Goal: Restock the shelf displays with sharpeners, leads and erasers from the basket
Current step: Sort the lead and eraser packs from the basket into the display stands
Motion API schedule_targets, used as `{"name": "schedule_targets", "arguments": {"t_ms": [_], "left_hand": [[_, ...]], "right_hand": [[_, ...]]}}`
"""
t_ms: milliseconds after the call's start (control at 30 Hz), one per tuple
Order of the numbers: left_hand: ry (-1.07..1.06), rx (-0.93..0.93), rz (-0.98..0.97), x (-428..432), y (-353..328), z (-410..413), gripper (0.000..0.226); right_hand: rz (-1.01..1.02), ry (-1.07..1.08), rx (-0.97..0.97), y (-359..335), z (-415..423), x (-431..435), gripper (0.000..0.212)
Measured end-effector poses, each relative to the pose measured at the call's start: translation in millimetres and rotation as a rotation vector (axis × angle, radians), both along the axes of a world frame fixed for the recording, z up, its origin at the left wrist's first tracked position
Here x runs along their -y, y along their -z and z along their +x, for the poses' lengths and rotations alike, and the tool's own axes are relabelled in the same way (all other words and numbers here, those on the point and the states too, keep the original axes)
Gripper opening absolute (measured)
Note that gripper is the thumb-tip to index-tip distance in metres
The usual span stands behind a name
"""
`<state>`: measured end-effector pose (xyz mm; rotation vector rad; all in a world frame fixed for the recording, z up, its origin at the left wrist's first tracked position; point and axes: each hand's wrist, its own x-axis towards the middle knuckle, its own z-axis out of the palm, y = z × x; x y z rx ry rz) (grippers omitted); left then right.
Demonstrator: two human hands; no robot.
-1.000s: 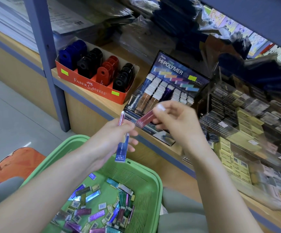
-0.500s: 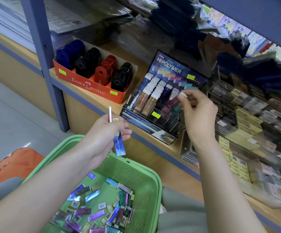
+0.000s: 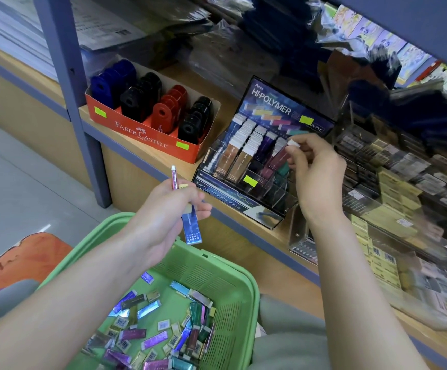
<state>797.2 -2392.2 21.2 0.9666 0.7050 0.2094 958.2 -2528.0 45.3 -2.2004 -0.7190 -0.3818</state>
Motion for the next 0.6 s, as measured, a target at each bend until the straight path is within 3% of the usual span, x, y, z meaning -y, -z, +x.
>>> {"name": "schedule_targets", "arguments": {"t_ms": [300,467,600], "left_hand": [[0.005,0.01,-0.015,2,-3,1,0.019],[-0.052,0.048,-0.063,3,-4,2,0.017],[-0.128,0.106,-0.072,1,-6,2,0.015]], "right_hand": [[-0.134,-0.06,-0.083,2,-4,0,0.009],[-0.203,-0.021,-0.035,7,-2,-1,0.016],[-0.112,0.025,-0.01,2,-15,-7,0.016]]}}
